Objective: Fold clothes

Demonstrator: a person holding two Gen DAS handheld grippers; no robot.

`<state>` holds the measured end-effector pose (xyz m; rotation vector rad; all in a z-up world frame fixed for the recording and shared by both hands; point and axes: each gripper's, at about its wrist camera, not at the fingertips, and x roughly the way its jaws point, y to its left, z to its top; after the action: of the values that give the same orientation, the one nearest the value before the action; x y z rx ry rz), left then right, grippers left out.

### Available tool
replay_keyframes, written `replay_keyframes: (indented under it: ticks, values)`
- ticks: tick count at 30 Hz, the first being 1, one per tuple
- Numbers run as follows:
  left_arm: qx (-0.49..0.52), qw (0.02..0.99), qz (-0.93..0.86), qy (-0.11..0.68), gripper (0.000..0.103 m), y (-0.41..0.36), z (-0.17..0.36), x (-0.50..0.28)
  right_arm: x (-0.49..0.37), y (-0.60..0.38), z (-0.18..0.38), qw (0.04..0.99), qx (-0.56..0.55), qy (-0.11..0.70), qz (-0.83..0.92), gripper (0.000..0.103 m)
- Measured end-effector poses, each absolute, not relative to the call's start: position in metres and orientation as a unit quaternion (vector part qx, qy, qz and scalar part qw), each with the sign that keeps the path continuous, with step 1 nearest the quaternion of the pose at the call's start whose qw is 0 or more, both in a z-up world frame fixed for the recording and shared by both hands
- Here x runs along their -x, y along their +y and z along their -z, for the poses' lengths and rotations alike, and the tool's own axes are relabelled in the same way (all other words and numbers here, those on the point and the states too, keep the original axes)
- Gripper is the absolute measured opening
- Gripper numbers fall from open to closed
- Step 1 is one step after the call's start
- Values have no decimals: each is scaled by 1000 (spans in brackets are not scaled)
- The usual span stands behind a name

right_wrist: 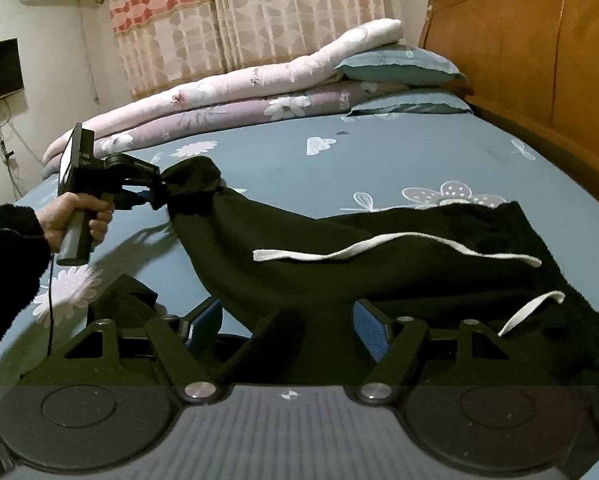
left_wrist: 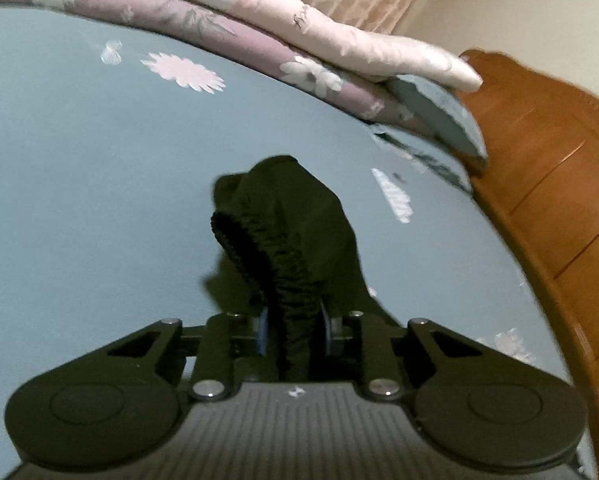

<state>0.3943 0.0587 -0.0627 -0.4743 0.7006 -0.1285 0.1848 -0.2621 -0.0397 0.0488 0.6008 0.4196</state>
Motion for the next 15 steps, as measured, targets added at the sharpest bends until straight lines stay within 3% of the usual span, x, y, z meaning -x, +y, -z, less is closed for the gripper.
replay_keyframes:
  ticks: [3, 11, 15]
  values:
    - [201, 918, 43, 338, 18, 72, 49, -388, -184, -263, 37, 935, -22, 290, -205, 76]
    - [104, 936, -20, 335, 17, 109, 15, -374, -183, -256, 33, 934, -20, 287, -211, 76]
    - [43, 927, -58, 369, 17, 128, 17, -373, -181, -248, 29, 933, -11, 285, -219, 76]
